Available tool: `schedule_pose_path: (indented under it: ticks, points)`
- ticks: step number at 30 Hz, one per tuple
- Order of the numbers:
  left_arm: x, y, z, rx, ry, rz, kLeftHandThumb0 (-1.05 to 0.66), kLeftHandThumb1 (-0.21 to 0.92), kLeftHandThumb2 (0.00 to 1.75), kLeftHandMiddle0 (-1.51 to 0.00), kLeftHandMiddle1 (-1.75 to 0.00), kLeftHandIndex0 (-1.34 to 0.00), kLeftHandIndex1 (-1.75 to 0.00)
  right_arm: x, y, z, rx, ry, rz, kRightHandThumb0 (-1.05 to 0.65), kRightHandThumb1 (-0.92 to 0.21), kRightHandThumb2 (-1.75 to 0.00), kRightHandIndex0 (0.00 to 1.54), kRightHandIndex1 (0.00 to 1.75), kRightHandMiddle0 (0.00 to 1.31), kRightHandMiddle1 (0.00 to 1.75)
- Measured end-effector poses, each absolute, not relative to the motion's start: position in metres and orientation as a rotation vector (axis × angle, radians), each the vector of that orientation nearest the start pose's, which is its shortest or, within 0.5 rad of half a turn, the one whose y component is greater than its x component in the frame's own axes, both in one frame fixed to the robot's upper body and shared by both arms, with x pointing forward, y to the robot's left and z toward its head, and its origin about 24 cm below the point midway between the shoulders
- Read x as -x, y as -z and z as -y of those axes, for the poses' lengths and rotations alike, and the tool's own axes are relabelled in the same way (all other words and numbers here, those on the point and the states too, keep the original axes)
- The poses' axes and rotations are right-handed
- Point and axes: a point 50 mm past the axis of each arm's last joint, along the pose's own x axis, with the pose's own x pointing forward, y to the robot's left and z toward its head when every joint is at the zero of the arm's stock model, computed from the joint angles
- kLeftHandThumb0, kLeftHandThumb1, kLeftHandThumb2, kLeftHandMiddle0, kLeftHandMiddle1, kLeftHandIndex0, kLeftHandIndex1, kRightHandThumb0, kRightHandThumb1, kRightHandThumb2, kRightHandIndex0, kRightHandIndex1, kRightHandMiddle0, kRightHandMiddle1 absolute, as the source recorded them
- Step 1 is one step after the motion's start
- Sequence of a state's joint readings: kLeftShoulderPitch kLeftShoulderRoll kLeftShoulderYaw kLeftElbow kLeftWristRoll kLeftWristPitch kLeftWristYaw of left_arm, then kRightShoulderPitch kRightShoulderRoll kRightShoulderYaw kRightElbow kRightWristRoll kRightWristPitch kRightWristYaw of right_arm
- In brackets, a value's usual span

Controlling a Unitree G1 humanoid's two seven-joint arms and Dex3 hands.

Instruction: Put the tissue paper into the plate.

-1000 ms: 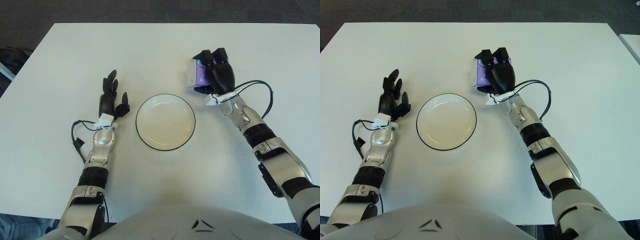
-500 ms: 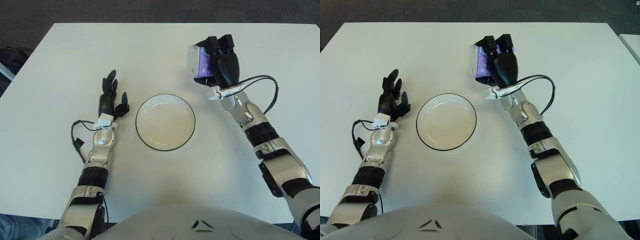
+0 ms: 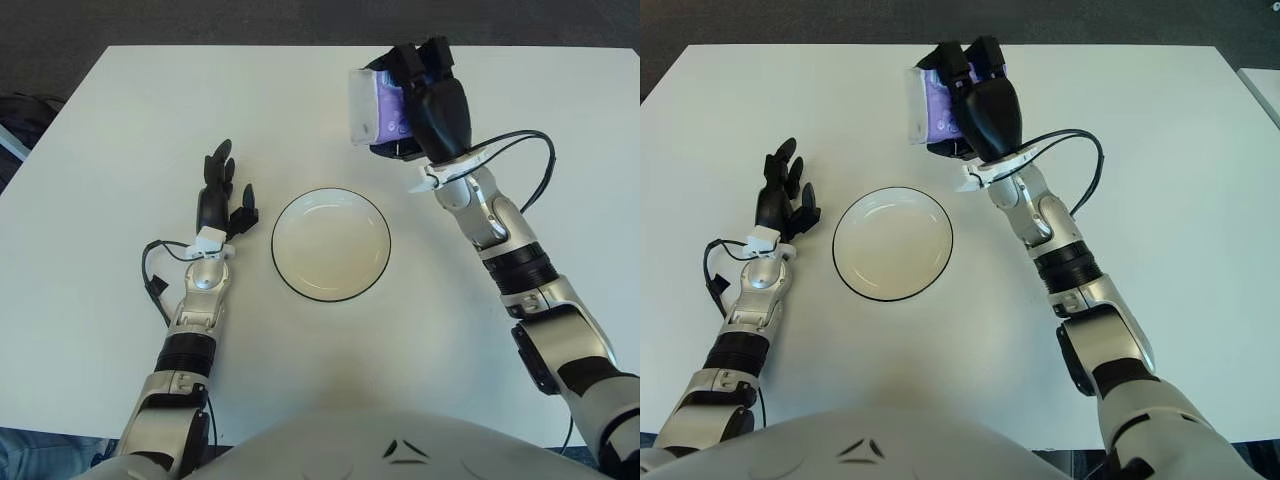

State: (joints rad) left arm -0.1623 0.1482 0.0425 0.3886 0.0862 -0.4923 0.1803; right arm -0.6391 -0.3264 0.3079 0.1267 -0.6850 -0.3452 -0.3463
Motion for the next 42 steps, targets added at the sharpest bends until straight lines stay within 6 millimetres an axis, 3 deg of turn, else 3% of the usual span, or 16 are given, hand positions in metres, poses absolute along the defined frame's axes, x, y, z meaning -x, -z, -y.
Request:
schedule_pose_path:
  ticks: [5,23,31,42]
  points:
    - [-0.275,-0.046,-0.187,-0.202,-0.149,0.282,-0.67,0.92,0.76,-0.36,-0.02,0.0,-0.59,-0.303,-0.206,0.08,0.877,-0.18,1.02,0.0,-0.06,-1.62,0.8,1.75,0.57,1.75]
    - [-0.275,-0.045,-0.186,-0.207,-0.145,0.281,-0.66,0.92,0.74,-0.35,-0.01,0.0,-0.64,-0.283,-0.203,0.071,0.794,-0.603,0.849,0.0,-0.1,-1.58,0.77,1.74,0.55,1.75]
    - [-0.276,-0.046,-0.187,-0.213,-0.143,0.282,-0.69,0.92,0.77,-0.28,0.0,0.0,-0.59,-0.275,-0.2,0.07,0.793,-0.706,0.791,0.0,-0.09,-1.58,0.77,1.74,0.56,1.75]
    - [-0.285,-0.048,-0.189,-0.225,-0.145,0.29,-0.7,0.92,0.8,-0.3,-0.01,0.0,-0.58,-0.27,-0.194,0.072,0.834,-0.814,0.719,0.0,-0.11,-1.56,0.76,1.72,0.55,1.75]
